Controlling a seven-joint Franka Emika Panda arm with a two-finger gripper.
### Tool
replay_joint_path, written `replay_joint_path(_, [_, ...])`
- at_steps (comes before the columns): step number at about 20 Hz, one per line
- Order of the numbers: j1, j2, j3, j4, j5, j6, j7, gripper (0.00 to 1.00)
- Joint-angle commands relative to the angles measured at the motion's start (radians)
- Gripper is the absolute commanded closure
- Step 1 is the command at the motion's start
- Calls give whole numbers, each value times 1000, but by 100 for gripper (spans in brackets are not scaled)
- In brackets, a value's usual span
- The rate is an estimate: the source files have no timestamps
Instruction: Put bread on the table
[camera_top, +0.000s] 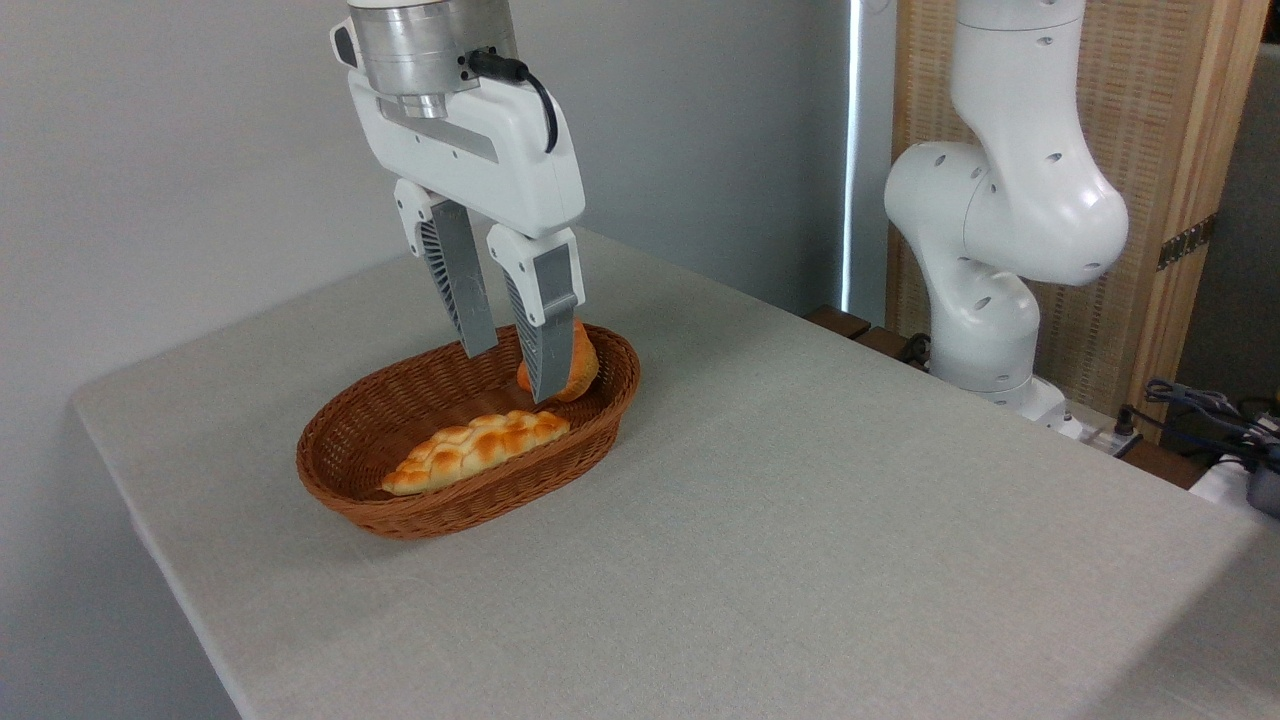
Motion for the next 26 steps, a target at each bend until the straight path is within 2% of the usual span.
replay_joint_path(1, [1, 1, 14, 17, -18, -34, -5, 0])
replay_joint_path(16, [0, -2, 1, 5, -20, -32, -6, 0])
replay_joint_path(20, [17, -27, -53, -56, -52, -15, -8, 0])
replay_joint_path(24, [18, -64, -111, -148, -62, 28, -17, 0])
replay_joint_path(26, [34, -85, -152, -208, -104, 51, -17, 0])
